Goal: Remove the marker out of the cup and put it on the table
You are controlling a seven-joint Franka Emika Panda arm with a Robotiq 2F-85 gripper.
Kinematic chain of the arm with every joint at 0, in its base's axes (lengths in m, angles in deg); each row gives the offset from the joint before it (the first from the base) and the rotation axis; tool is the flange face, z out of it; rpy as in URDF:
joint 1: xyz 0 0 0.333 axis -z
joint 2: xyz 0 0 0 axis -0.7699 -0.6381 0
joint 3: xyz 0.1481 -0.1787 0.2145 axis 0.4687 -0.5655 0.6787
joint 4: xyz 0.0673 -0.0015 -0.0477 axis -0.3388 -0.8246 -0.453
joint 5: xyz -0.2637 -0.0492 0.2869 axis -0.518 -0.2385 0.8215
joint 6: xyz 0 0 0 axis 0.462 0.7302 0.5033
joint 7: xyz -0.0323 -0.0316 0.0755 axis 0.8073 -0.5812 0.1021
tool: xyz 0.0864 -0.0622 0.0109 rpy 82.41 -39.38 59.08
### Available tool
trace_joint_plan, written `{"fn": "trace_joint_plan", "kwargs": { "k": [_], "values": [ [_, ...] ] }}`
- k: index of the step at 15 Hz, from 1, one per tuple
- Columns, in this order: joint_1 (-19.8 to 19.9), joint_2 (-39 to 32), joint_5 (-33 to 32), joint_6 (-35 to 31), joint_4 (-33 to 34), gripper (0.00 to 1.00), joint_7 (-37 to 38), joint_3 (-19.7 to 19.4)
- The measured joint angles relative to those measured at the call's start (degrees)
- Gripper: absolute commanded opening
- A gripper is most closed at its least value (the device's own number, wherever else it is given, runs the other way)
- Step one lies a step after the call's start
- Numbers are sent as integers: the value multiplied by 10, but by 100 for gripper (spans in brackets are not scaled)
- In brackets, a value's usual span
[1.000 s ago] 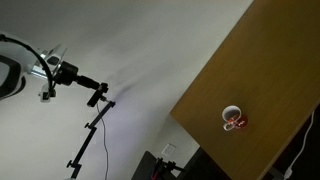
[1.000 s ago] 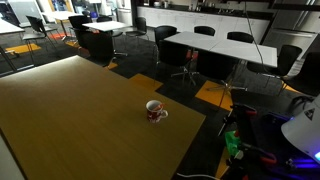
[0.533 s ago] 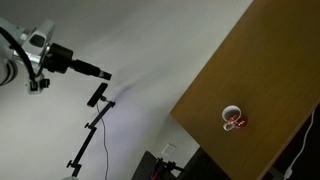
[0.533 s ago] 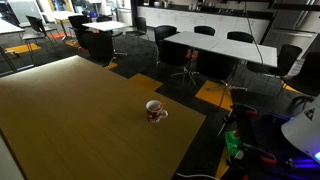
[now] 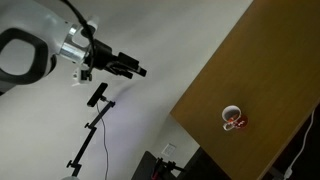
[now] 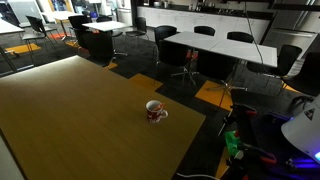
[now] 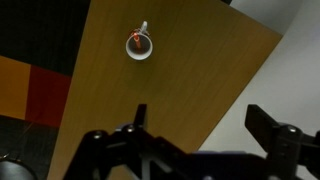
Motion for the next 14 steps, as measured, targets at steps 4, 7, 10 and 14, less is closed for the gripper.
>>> {"fn": "trace_joint_plan", "kwargs": {
  "k": [4, 7, 10, 14],
  "values": [
    [1, -56, 2, -77, -20, 100, -64, -14],
    [3, -89, 7, -137, -49, 100, -76, -19],
    [12, -116, 6, -196, -83, 100, -76, -19],
    [25, -139, 3, -258, -116, 100, -76, -19]
  ]
}}
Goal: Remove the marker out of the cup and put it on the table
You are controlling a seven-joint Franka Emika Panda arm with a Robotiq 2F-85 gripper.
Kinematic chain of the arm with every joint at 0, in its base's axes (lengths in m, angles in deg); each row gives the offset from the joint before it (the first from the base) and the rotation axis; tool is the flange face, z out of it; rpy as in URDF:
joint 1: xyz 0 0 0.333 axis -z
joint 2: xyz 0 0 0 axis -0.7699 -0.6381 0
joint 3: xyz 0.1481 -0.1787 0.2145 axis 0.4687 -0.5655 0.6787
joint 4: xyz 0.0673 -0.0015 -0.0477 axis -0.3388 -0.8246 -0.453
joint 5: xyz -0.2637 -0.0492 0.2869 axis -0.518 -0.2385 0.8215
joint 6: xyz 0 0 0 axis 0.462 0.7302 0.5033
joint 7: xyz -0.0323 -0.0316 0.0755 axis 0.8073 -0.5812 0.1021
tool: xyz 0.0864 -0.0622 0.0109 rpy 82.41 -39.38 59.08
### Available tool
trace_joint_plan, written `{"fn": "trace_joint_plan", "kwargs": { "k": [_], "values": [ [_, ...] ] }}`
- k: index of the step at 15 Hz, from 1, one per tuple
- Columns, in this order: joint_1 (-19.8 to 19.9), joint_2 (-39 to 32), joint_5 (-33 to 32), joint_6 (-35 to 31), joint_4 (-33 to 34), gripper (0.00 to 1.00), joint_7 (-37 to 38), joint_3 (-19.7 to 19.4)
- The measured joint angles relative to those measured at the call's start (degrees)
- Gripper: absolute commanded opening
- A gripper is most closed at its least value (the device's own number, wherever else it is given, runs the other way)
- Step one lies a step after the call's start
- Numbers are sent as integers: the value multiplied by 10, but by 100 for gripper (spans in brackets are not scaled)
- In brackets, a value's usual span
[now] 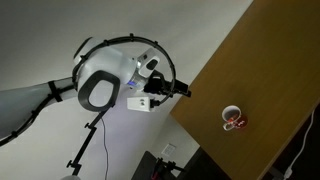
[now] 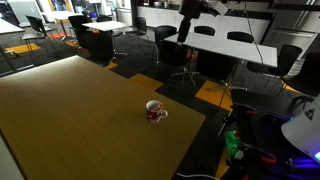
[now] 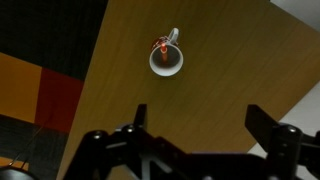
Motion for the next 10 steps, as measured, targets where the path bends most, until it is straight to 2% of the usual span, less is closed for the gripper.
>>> {"fn": "trace_joint_plan", "kwargs": {
  "k": [3, 10],
  "values": [
    [9, -19, -1, -23, -8, 100, 0, 0],
    [14, -30, -2, -24, -8, 100, 0, 0]
  ]
}}
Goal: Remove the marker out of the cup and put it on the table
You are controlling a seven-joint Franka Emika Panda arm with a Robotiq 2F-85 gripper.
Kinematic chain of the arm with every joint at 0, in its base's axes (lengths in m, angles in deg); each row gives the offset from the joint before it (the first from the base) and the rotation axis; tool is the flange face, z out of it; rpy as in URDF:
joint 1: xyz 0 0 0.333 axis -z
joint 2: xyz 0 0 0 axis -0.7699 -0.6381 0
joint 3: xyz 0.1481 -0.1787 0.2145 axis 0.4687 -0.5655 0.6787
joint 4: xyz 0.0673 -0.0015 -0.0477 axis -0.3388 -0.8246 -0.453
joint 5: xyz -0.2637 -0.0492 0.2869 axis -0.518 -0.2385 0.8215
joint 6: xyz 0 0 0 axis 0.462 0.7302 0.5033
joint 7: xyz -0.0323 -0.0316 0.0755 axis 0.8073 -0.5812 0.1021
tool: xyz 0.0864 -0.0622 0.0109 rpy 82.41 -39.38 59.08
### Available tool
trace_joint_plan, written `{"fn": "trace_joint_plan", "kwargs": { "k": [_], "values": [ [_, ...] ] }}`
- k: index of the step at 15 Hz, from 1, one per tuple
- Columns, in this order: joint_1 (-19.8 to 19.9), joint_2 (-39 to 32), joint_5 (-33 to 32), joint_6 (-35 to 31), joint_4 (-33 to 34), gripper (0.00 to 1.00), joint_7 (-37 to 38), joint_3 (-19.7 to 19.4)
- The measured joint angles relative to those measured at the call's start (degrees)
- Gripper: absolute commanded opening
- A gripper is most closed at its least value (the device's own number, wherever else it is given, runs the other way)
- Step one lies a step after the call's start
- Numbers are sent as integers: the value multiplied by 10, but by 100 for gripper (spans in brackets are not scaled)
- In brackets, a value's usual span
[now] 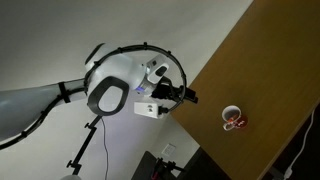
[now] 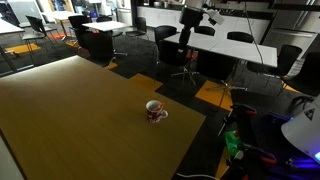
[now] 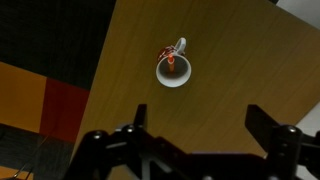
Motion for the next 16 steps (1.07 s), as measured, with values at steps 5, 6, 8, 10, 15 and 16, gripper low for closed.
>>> {"fn": "trace_joint_plan", "kwargs": {
  "k": [5, 6, 8, 10, 15, 16],
  "values": [
    [0, -30, 1, 0, 6, 100, 0, 1],
    [0, -44, 2, 0, 10, 100, 0, 1],
    [1, -77, 6, -2, 23, 100, 0, 3],
    [6, -110, 15, -11, 38, 100, -10, 10],
    [38, -192, 40, -20, 87, 100, -67, 49],
    [44, -207, 40, -20, 97, 100, -67, 56]
  ]
}}
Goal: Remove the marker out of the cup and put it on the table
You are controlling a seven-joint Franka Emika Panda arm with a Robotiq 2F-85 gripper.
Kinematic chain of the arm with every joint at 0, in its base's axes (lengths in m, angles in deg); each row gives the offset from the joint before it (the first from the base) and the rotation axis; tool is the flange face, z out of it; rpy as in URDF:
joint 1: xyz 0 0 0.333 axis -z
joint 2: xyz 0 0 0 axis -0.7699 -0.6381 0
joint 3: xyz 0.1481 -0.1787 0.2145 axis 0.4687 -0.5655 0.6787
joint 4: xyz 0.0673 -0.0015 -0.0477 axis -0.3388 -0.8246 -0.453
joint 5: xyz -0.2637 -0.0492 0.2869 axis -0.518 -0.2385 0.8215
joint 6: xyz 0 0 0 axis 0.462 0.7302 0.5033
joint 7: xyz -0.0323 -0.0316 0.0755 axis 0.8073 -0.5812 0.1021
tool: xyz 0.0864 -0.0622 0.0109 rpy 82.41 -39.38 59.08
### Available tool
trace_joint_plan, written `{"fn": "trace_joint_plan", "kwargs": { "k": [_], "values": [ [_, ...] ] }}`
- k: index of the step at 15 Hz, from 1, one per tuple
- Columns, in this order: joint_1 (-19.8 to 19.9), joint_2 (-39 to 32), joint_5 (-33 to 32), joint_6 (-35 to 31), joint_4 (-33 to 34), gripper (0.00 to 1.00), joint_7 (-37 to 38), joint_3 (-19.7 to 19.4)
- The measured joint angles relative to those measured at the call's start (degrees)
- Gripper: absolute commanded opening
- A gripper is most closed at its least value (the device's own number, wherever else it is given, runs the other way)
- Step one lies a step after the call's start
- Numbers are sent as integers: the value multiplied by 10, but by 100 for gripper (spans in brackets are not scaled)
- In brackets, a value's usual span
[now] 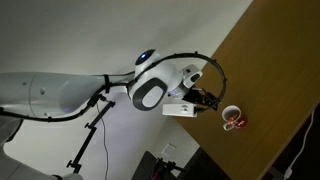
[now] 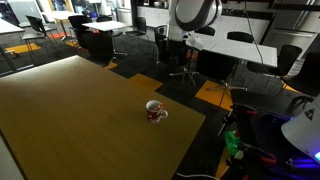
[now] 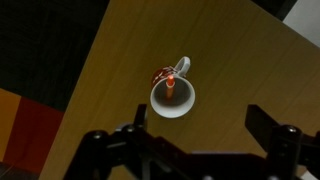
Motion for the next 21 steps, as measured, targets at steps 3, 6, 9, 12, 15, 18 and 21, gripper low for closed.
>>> {"fn": "trace_joint_plan", "kwargs": {
  "k": [3, 6, 9, 12, 15, 18, 21],
  "values": [
    [14, -44, -4, 0, 28, 100, 0, 18],
    [25, -83, -6, 0, 54, 100, 0, 32],
    [32, -116, -6, -4, 74, 100, 2, 41],
    [40, -145, -6, -7, 92, 84, 4, 49],
    [45, -170, -6, -8, 108, 77, 14, 53],
    [46, -188, -9, -8, 117, 78, 39, 53],
    [46, -200, -23, -8, 118, 78, 75, 53]
  ]
}}
